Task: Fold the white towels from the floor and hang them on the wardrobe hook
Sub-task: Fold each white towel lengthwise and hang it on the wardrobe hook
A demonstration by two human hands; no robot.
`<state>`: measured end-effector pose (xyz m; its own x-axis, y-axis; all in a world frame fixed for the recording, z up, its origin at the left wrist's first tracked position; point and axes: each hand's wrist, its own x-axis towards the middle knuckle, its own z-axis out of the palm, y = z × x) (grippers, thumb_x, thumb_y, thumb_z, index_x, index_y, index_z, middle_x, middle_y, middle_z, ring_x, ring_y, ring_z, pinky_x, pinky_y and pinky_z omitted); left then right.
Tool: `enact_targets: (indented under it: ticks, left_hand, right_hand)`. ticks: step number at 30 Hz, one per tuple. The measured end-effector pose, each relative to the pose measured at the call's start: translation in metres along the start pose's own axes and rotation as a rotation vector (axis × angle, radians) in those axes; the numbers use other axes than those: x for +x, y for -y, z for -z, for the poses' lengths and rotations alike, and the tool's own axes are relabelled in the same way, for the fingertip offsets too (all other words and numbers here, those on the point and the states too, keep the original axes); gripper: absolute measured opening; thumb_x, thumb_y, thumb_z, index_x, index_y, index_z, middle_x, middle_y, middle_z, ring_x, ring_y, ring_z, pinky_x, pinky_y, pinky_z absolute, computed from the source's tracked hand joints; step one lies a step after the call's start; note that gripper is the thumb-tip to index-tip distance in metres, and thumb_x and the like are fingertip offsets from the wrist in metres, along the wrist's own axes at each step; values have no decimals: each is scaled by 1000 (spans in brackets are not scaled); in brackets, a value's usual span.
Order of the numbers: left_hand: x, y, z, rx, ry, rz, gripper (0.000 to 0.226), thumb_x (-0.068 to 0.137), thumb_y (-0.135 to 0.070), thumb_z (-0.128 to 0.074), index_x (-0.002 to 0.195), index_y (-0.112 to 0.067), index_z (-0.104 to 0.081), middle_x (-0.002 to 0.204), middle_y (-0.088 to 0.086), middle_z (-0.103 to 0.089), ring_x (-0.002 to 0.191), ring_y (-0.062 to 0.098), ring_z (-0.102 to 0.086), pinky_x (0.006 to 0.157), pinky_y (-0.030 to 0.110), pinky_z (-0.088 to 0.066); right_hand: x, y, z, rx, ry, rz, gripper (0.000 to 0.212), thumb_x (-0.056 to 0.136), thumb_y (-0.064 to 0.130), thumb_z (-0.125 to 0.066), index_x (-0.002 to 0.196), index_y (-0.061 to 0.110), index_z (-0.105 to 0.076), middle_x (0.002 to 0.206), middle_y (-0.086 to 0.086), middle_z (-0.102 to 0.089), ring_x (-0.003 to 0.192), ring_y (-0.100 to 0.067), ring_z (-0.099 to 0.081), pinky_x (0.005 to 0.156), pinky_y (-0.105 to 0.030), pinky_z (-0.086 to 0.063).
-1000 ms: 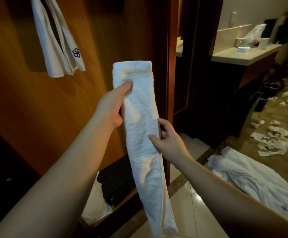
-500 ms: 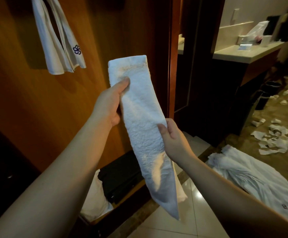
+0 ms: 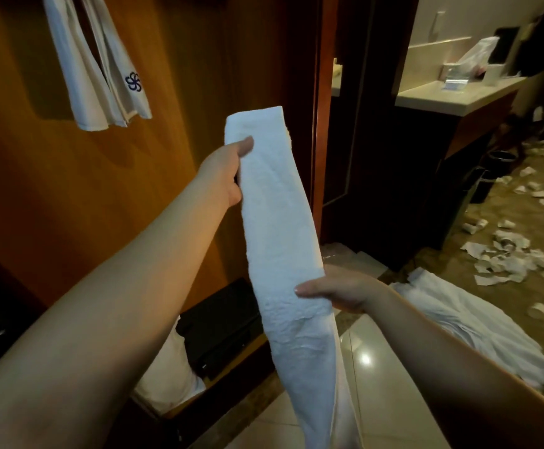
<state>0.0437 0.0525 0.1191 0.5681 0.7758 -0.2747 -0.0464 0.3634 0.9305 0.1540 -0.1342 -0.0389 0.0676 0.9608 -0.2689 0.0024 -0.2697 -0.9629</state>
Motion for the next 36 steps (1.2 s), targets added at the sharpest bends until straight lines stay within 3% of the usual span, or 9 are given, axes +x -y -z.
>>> enact_targets:
  ticks: [4,9,11,16,21,23,26,30,36]
  left_hand:
    - [36,7,6,14,-109,95,49,89,-23,-76,130,-8,-54,108,16,-70,93,35,-70,81,55,-59]
    - [71,45,23,93,-191,128,56,95,-22,-69,144,-5,-47,119,17,-67,101,33,-68,91,51,-56]
    - [74,61,33,81,-177,148,53,99,-25,-64,144,-2,-46,113,18,-68,94,31,-68,79,48,-58]
    - [47,108,59,-119,87,326,52,104,-52,-44,125,-8,-61,96,15,-76,78,30,-76,56,42,-61]
    - [13,153,65,62,301,282,55,100,-65,-40,133,-28,-64,131,12,-67,116,29,-68,98,49,-54]
    - [-1,156,66,37,347,239,54,89,-74,-39,112,-42,-75,120,-2,-74,111,17,-70,87,36,-60]
    - [-17,148,69,114,350,68,35,86,-54,-57,105,-34,-78,113,-5,-76,97,8,-73,67,19,-58]
    - [-17,130,66,130,400,-69,43,80,-28,-79,120,-17,-69,116,6,-75,103,19,-73,71,23,-59]
    - [-11,104,75,-39,536,-23,33,87,-20,-63,118,-14,-73,123,11,-71,115,29,-68,85,36,-59]
  right_hand:
    - [-3,2,3,302,66,41,36,70,25,-84,105,17,-81,114,-8,-75,108,-24,-72,87,-33,-58]
    - [-3,12,-11,309,133,51,55,68,18,-87,119,10,-69,121,-14,-71,115,-30,-68,94,-40,-57]
    - [1,17,-11,342,78,60,39,77,15,-77,116,11,-74,123,-15,-71,115,-31,-68,94,-40,-57]
    - [13,42,2,475,-32,172,57,63,33,-95,112,10,-78,121,-18,-72,112,-32,-70,89,-42,-59]
    - [26,67,11,437,-254,255,70,79,37,-79,137,6,-57,129,-15,-69,121,-32,-65,112,-52,-44]
    - [28,74,13,409,-317,291,64,84,39,-72,137,9,-57,126,-11,-71,118,-28,-67,108,-47,-49]
    - [27,88,11,372,-358,354,54,90,44,-66,133,12,-59,123,-8,-73,115,-26,-69,89,-36,-58]
    - [26,106,3,395,-351,386,57,81,54,-75,123,17,-64,120,-8,-74,113,-27,-70,82,-35,-60]
    - [29,119,-3,653,-294,387,45,83,50,-75,110,15,-79,125,-15,-71,114,-35,-69,85,-46,-60]
